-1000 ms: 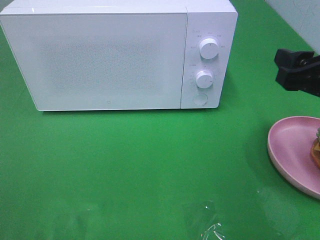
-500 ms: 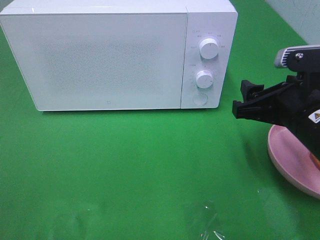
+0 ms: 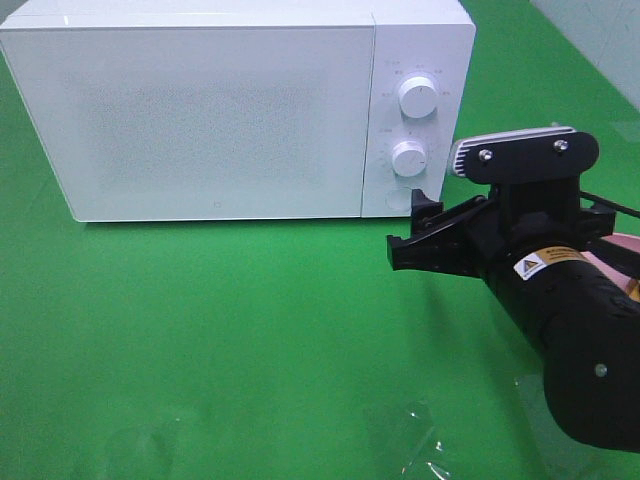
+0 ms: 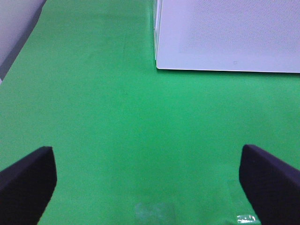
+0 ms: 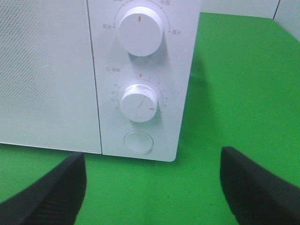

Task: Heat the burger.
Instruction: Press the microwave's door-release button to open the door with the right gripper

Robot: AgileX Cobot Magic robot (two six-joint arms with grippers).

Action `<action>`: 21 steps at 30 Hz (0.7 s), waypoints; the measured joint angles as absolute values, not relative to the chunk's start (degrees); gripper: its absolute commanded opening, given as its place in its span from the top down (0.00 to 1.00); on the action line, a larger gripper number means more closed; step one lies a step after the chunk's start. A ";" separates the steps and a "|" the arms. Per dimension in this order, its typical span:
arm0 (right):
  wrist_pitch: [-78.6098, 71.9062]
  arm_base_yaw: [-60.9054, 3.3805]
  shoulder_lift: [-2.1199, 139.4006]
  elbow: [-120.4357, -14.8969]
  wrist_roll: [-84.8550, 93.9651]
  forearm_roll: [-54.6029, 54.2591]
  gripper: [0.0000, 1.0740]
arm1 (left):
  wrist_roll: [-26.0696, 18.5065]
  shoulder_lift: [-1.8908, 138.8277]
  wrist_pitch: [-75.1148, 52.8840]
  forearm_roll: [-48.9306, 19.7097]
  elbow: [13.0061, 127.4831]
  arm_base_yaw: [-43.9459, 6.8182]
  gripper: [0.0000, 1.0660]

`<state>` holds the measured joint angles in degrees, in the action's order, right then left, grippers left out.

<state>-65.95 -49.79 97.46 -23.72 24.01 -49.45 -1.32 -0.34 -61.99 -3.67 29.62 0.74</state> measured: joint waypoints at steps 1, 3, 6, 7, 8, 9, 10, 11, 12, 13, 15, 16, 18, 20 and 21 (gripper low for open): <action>-66.06 -49.85 98.61 -24.52 23.49 -49.50 0.29 | -1.32 -0.34 -61.99 -3.67 29.62 0.74 0.08; -66.06 -49.85 99.69 -24.98 22.12 -49.73 0.29 | -1.32 -0.34 -61.99 -3.67 29.62 0.74 0.08; -66.46 -49.85 100.55 -24.98 20.45 -49.79 0.29 | -1.32 -0.34 -61.99 -3.67 29.62 0.74 0.08; -67.61 -49.85 101.59 -24.98 18.74 -49.85 0.29 | -1.32 -0.34 -61.99 -3.67 29.62 0.74 0.08; -67.61 -49.85 101.59 -24.98 18.74 -49.85 0.29 | -1.32 -0.34 -61.99 -3.67 29.62 0.74 0.08; -68.58 -49.85 102.73 -25.04 16.62 -49.85 0.29 | -1.32 -0.34 -61.99 -3.67 29.62 0.74 0.08; -68.58 -49.85 102.73 -25.04 16.62 -49.85 0.29 | -1.32 -0.34 -61.99 -3.67 29.62 0.74 0.08; -68.75 -49.85 103.30 -25.04 15.41 -49.79 0.29 | -1.32 -0.34 -61.99 -3.67 29.62 0.74 0.08; -68.75 -49.85 103.30 -25.04 15.41 -49.79 0.29 | -1.32 -0.34 -61.99 -3.67 29.62 0.74 0.08; -69.04 -49.85 104.05 -25.04 12.95 -49.68 0.30 | -1.32 -0.34 -61.99 -3.67 29.62 0.74 0.08; -69.04 -49.85 104.56 -25.04 9.91 -49.68 0.31 | -1.32 -0.34 -61.99 -3.67 29.62 0.74 0.08; -69.04 -49.85 104.56 -25.04 9.91 -49.68 0.31 | -1.32 -0.34 -61.99 -3.67 29.62 0.74 0.08; -69.10 -49.85 104.68 -25.04 6.93 -49.68 0.34 | -1.32 -0.34 -61.99 -3.67 29.62 0.74 0.08; -69.10 -49.85 104.68 -25.04 0.00 -49.68 0.42 | -1.32 -0.34 -61.99 -3.67 29.62 0.74 0.08; -69.10 -49.85 104.68 -25.04 0.00 -49.68 0.42 | -1.32 -0.34 -61.99 -3.67 29.62 0.74 0.08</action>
<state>-69.10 -49.85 104.68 -25.04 0.00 -49.68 -1.32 -0.34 -61.99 -3.67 29.62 0.74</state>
